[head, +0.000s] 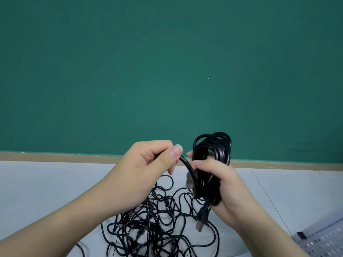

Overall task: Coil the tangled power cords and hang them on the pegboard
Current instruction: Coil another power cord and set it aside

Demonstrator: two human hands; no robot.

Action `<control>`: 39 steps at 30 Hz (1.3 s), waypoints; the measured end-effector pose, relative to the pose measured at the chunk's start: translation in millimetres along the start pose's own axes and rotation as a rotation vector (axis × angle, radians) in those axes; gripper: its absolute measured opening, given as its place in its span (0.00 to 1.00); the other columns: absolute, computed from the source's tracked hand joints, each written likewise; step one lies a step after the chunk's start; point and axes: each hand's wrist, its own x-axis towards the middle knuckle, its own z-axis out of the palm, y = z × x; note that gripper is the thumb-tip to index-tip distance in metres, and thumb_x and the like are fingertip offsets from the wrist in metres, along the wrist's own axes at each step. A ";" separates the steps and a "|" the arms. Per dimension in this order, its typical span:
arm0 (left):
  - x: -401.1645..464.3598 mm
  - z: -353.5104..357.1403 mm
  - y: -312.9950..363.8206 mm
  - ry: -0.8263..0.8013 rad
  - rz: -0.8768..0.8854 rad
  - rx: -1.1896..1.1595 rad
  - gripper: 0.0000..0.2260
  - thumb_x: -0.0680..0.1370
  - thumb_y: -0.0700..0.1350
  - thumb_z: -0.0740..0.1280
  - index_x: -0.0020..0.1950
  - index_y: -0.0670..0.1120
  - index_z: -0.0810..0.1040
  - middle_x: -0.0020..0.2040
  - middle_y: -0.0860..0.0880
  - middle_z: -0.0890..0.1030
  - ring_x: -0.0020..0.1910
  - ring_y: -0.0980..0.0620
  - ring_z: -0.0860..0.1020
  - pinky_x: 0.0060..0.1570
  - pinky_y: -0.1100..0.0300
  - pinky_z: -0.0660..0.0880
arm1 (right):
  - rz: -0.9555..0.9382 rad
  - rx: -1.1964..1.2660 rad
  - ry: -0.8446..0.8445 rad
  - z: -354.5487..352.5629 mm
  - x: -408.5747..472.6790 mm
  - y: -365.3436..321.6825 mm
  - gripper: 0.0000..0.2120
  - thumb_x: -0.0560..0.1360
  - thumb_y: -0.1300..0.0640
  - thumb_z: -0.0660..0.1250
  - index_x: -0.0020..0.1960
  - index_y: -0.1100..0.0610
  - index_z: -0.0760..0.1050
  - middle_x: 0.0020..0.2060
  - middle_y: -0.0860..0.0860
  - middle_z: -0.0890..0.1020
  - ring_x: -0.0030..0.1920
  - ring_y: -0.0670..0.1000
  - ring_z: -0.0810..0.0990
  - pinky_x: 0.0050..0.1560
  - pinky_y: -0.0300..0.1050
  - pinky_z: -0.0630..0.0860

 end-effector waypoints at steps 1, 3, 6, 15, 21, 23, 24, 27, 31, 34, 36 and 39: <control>-0.6 1.4 -1.1 0.018 -0.010 0.008 0.21 0.79 0.63 0.60 0.34 0.49 0.73 0.31 0.42 0.65 0.32 0.43 0.64 0.34 0.53 0.63 | 0.017 -0.023 -0.018 1.6 -0.7 2.9 0.28 0.56 0.51 0.78 0.53 0.61 0.80 0.36 0.54 0.75 0.34 0.51 0.75 0.37 0.45 0.73; 0.0 5.1 -2.5 0.050 -0.038 -0.009 0.25 0.80 0.64 0.62 0.34 0.45 0.72 0.28 0.47 0.64 0.28 0.51 0.64 0.32 0.61 0.62 | 0.059 -0.024 -0.084 5.8 -2.7 7.1 0.23 0.60 0.49 0.79 0.49 0.60 0.81 0.37 0.55 0.75 0.34 0.51 0.74 0.39 0.47 0.72; 1.9 12.6 0.2 0.097 -0.107 -0.055 0.26 0.79 0.57 0.63 0.33 0.37 0.68 0.23 0.58 0.69 0.23 0.61 0.70 0.29 0.72 0.65 | 0.109 0.021 -0.200 13.0 -5.6 10.6 0.26 0.63 0.46 0.81 0.53 0.60 0.79 0.39 0.56 0.72 0.35 0.52 0.70 0.40 0.48 0.68; 2.6 14.6 -7.7 0.183 -0.180 -0.006 0.27 0.81 0.63 0.63 0.30 0.46 0.68 0.28 0.54 0.75 0.36 0.44 0.77 0.38 0.58 0.70 | 0.134 0.264 -0.277 15.4 -6.4 9.7 0.19 0.67 0.53 0.74 0.53 0.63 0.81 0.40 0.56 0.73 0.35 0.51 0.69 0.37 0.45 0.70; -0.2 17.3 -6.7 0.209 -0.177 0.017 0.25 0.80 0.62 0.63 0.29 0.48 0.68 0.26 0.55 0.73 0.29 0.56 0.68 0.32 0.66 0.65 | 0.171 0.356 -0.316 14.8 -8.4 7.0 0.19 0.68 0.55 0.73 0.55 0.64 0.80 0.40 0.56 0.73 0.35 0.51 0.69 0.36 0.45 0.71; 0.2 16.4 -4.8 0.241 -0.175 0.062 0.24 0.77 0.63 0.61 0.29 0.47 0.68 0.26 0.55 0.64 0.27 0.55 0.63 0.29 0.65 0.61 | 0.151 0.340 -0.298 12.6 -8.2 3.2 0.19 0.68 0.55 0.75 0.55 0.64 0.80 0.40 0.56 0.74 0.35 0.51 0.70 0.36 0.46 0.72; -0.2 17.4 -5.2 0.245 -0.181 0.064 0.24 0.77 0.63 0.61 0.28 0.47 0.69 0.26 0.55 0.62 0.27 0.55 0.61 0.28 0.64 0.60 | 0.143 0.309 -0.303 11.5 -8.2 1.0 0.20 0.67 0.55 0.76 0.55 0.64 0.80 0.41 0.56 0.74 0.35 0.52 0.70 0.37 0.46 0.73; -1.8 23.8 -8.5 0.188 -0.262 -0.011 0.24 0.80 0.60 0.64 0.28 0.51 0.74 0.25 0.56 0.71 0.29 0.51 0.69 0.34 0.56 0.69 | 0.157 0.239 -0.345 8.3 -9.5 -3.4 0.25 0.65 0.53 0.82 0.56 0.63 0.81 0.42 0.56 0.76 0.37 0.52 0.73 0.40 0.47 0.76; -0.5 28.6 -13.4 0.134 -0.324 -0.029 0.24 0.82 0.59 0.63 0.28 0.52 0.76 0.29 0.55 0.80 0.31 0.51 0.77 0.40 0.52 0.74 | 0.170 0.174 -0.365 7.3 -10.3 -3.1 0.21 0.60 0.56 0.84 0.47 0.63 0.80 0.42 0.57 0.75 0.38 0.53 0.75 0.44 0.49 0.77; 0.7 30.0 -16.1 0.108 -0.312 -0.048 0.23 0.83 0.59 0.63 0.31 0.50 0.76 0.31 0.53 0.81 0.31 0.50 0.79 0.45 0.47 0.79 | 0.180 0.294 -0.390 9.1 -9.2 -3.0 0.19 0.59 0.66 0.76 0.47 0.63 0.75 0.42 0.59 0.74 0.38 0.53 0.73 0.42 0.49 0.76; 1.0 32.5 -17.1 0.069 -0.353 -0.127 0.22 0.82 0.61 0.63 0.36 0.47 0.77 0.32 0.54 0.81 0.30 0.53 0.79 0.47 0.48 0.81 | 0.189 0.406 -0.373 8.9 -8.3 -5.8 0.16 0.60 0.68 0.70 0.46 0.63 0.74 0.41 0.59 0.74 0.37 0.53 0.73 0.40 0.49 0.75; 1.4 36.0 -16.4 -0.019 -0.415 -0.050 0.29 0.79 0.71 0.54 0.39 0.49 0.79 0.31 0.58 0.78 0.33 0.58 0.77 0.49 0.52 0.77 | 0.153 0.515 -0.374 4.5 -6.1 -15.9 0.15 0.60 0.68 0.67 0.46 0.64 0.74 0.42 0.58 0.74 0.39 0.52 0.72 0.41 0.47 0.76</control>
